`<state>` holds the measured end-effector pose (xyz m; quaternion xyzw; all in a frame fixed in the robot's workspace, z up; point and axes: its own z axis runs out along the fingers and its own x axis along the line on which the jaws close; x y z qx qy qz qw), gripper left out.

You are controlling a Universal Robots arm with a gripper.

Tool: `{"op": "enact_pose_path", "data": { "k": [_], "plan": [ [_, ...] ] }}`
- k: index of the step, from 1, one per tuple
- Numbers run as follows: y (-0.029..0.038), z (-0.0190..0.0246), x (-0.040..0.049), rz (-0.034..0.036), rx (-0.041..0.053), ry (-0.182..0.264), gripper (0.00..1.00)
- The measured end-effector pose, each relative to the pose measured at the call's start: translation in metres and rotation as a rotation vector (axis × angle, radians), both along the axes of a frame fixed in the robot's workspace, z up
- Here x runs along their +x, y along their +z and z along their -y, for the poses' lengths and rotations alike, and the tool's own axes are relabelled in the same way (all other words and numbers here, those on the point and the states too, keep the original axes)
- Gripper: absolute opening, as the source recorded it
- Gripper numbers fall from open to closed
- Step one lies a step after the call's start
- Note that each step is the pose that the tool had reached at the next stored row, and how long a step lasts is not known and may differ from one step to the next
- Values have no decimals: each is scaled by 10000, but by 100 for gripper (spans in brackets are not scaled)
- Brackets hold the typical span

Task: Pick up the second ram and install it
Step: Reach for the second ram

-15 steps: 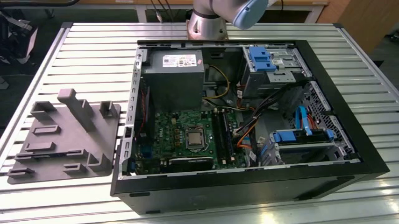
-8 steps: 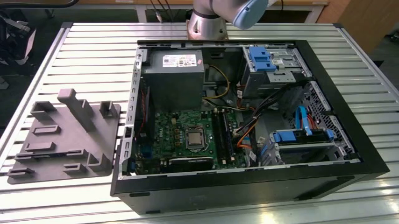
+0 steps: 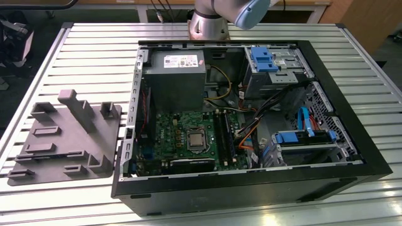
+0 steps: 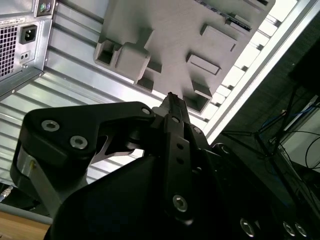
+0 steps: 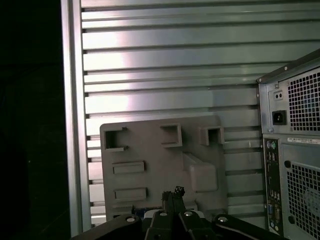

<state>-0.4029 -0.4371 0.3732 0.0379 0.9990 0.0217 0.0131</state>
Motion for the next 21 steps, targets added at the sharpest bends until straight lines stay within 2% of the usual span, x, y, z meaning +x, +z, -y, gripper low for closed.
{"op": "enact_pose_path", "data": {
  "k": [21],
  "plan": [
    [-40, 67, -69, 1, 1, 0, 11]
  ]
}}
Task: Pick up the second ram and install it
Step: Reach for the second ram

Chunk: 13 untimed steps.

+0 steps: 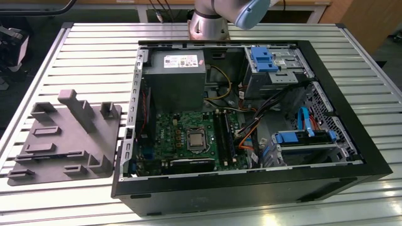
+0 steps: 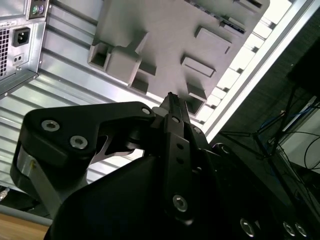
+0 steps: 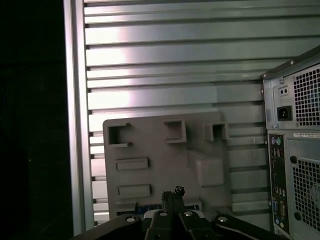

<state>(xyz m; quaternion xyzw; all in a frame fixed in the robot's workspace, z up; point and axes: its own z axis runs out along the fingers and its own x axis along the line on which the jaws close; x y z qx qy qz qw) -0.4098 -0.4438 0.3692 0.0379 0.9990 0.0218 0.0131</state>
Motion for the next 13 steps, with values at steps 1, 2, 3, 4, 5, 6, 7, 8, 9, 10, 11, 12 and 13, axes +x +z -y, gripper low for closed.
{"op": "enact_pose_path", "data": {
  "k": [1, 2, 3, 4, 5, 6, 7, 8, 9, 10, 11, 12, 13],
  "plan": [
    [-2, 3, -3, -1, -1, 0, 11],
    [-5, 6, -6, -1, -1, 0, 11],
    [-8, 10, -9, -1, -1, 0, 11],
    [-10, 13, -12, -1, -1, 0, 11],
    [-14, 16, -14, 0, -1, 0, 11],
    [-16, 19, -17, 0, -1, 0, 11],
    [-19, 22, -20, 0, 0, 0, 11],
    [-21, 25, -24, -1, -1, 0, 11],
    [-24, 28, -27, -1, -1, 0, 11],
    [-26, 31, -30, -1, -1, 0, 11],
    [-29, 34, -34, -1, -1, 0, 11],
    [-32, 37, -37, 0, 0, 0, 11],
    [-35, 40, -40, 0, 0, 0, 11]
  ]
}}
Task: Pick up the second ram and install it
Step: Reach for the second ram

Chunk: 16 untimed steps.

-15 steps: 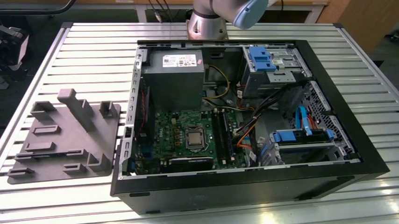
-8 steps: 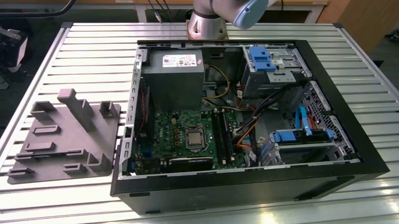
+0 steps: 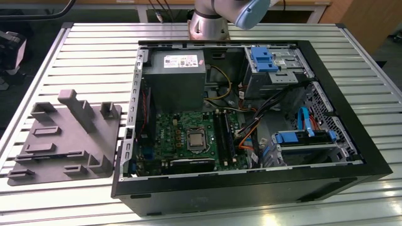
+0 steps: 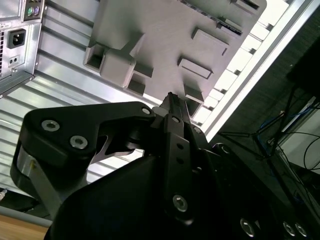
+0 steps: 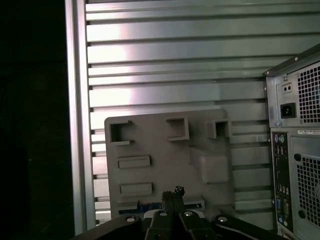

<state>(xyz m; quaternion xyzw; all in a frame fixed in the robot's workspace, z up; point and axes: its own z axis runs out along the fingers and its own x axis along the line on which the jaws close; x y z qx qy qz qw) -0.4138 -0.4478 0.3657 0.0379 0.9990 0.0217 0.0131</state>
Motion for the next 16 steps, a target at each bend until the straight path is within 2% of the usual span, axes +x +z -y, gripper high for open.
{"op": "enact_pose_path", "data": {
  "k": [16],
  "plan": [
    [-39, 44, -47, 0, 0, 0, 11]
  ]
}}
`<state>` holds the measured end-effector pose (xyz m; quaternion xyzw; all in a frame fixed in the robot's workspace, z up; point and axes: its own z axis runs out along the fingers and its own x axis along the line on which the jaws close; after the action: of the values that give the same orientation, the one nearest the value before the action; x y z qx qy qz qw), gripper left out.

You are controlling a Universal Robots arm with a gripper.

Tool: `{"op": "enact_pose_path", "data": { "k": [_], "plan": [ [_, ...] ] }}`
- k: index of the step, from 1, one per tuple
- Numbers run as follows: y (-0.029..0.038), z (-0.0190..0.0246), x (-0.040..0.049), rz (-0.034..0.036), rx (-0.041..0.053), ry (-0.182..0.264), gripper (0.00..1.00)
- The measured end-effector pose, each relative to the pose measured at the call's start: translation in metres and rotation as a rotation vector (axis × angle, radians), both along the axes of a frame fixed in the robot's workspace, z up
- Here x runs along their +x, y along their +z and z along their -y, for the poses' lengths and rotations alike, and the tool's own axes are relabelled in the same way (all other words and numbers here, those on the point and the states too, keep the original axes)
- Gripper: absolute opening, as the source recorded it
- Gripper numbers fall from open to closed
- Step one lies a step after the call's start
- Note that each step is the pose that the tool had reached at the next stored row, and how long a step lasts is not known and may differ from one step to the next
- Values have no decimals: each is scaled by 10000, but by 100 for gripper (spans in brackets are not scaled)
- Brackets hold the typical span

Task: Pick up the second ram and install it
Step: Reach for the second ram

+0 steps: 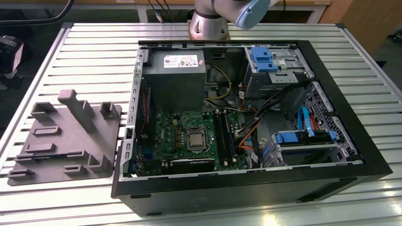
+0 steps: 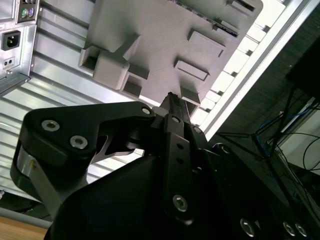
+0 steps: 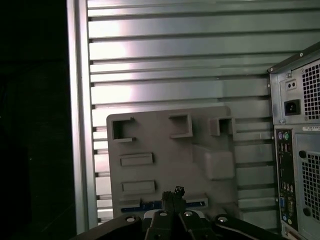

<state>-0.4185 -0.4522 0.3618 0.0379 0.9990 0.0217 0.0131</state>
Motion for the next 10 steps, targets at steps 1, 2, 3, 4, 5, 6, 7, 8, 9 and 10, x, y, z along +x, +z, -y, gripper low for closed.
{"op": "enact_pose_path", "data": {
  "k": [1, 2, 3, 4, 5, 6, 7, 8, 9, 10],
  "plan": [
    [-2, 3, -3, 0, 0, 0, 11],
    [-4, 6, -6, 0, 0, 0, 11],
    [-7, 8, -8, 0, 0, 0, 11],
    [-9, 11, -11, 0, 0, 0, 11],
    [-11, 14, -14, 0, 0, 0, 11],
    [-13, 16, -17, 0, 0, 0, 11],
    [-15, 19, -20, -1, 0, 0, 11],
    [-17, 22, -22, 0, 0, 0, 11],
    [-19, 24, -25, -1, -1, 0, 11],
    [-21, 27, -28, 0, 0, 0, 11]
  ]
}}
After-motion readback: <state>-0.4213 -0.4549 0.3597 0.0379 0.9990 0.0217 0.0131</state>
